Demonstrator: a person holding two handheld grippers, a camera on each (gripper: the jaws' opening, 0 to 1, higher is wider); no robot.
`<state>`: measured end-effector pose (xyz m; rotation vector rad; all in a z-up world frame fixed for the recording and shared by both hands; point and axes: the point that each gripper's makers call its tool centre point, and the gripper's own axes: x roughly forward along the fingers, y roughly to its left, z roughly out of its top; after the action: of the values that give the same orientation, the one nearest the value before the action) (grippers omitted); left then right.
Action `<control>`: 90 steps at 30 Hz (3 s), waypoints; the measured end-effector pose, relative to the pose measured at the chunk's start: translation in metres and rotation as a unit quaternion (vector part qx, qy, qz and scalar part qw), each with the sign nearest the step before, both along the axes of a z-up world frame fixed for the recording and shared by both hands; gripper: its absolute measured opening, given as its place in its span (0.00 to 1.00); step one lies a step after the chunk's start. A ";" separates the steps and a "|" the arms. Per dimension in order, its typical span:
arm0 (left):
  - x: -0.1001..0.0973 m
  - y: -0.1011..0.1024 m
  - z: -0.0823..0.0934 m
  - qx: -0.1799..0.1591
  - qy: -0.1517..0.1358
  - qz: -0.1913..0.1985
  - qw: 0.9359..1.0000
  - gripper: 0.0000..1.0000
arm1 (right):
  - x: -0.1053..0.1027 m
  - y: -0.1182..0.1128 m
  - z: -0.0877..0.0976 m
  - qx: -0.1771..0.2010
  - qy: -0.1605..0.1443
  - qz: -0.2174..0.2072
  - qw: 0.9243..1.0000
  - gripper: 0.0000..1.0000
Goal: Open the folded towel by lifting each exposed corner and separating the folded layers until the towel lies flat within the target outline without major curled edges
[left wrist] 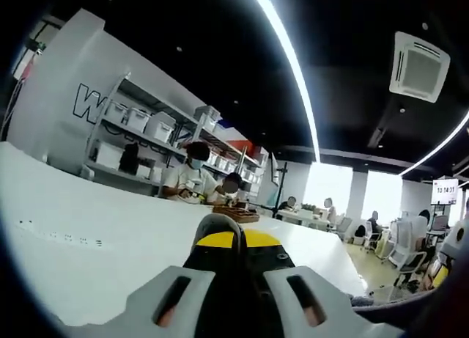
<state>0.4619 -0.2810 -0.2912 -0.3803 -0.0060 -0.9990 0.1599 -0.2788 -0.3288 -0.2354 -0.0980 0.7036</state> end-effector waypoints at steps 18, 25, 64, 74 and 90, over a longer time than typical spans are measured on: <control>-0.010 -0.026 -0.017 -0.005 0.025 -0.026 0.999 0.00 | -0.007 -0.010 -0.024 -0.040 0.018 -0.016 0.999 0.00; -0.012 -0.034 -0.028 0.002 0.035 -0.026 0.999 0.00 | -0.008 -0.015 -0.031 -0.046 0.023 -0.020 0.998 0.00; -0.014 -0.061 -0.091 0.028 0.090 -0.048 0.994 0.00 | -0.005 -0.055 -0.088 -0.049 0.082 -0.062 0.994 0.00; -0.013 -0.070 -0.106 0.038 0.110 -0.052 0.992 0.00 | -0.004 -0.069 -0.095 -0.041 0.090 -0.079 0.992 0.00; -0.022 -0.088 -0.122 0.040 0.135 -0.057 0.988 0.01 | -0.005 -0.090 -0.105 -0.022 0.102 -0.104 0.989 0.00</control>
<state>0.4401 -0.3690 -0.4136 -0.4443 0.3034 -1.0498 0.1550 -0.3689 -0.4337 -0.2115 0.1364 0.5196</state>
